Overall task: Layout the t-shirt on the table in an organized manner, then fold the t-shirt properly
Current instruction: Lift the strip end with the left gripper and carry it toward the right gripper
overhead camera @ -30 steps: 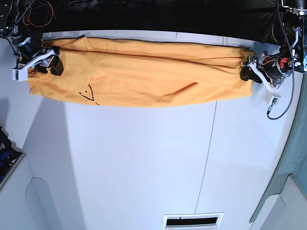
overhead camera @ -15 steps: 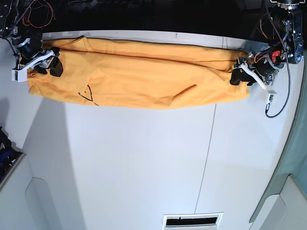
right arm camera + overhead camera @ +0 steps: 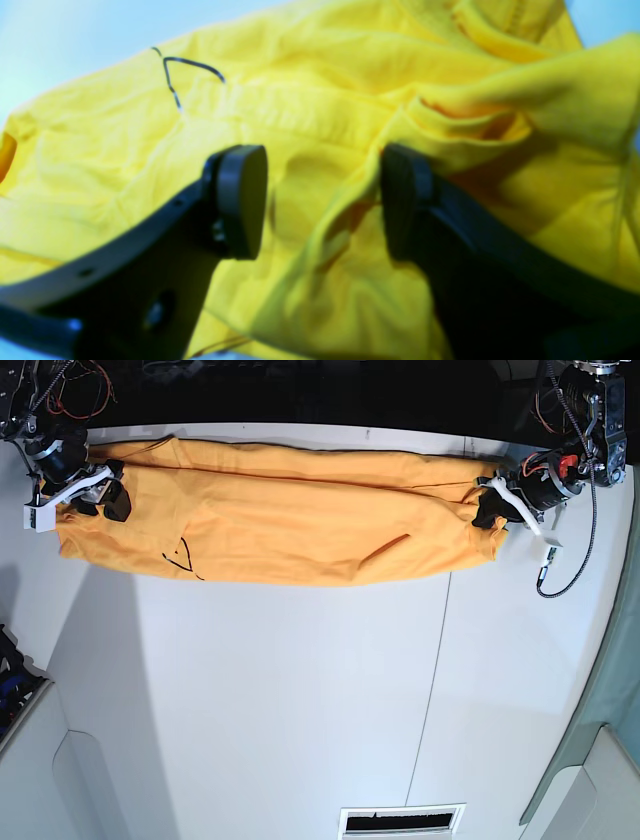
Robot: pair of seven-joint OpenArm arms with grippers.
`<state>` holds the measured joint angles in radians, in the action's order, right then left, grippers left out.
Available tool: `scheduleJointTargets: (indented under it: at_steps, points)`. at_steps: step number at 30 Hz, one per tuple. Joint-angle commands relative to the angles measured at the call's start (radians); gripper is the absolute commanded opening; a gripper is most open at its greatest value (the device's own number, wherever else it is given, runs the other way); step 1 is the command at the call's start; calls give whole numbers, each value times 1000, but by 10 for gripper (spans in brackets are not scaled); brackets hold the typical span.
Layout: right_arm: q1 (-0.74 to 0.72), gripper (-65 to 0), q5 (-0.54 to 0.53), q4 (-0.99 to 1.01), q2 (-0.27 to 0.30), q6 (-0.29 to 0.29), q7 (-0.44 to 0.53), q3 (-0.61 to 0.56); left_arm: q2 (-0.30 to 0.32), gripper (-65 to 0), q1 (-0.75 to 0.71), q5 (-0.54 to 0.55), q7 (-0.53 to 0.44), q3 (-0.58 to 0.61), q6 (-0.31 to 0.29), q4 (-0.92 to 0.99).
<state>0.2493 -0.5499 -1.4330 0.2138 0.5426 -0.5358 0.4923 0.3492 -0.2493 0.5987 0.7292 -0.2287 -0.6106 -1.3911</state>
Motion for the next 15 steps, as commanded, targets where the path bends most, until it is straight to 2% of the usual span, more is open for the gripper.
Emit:
scheduleJointTargets:
  at_steps: [1, 4, 8, 15]
  points:
    - [-8, -294, -18, -11, 13, 7, 16, 3, 20, -650, 8, -17, 5, 0, 26, -9]
    - [-8, -294, -18, -11, 13, 7, 16, 3, 45, -650, 19, -25, 11, 0, 50, -31]
    - [-8, -294, -18, -11, 13, 7, 16, 3, 53, -650, 16, -35, 23, 0, 49, -116]
    - [-7, -294, -18, -11, 13, 7, 16, 3, -18, -650, 13, -36, 54, 14, 46, -287]
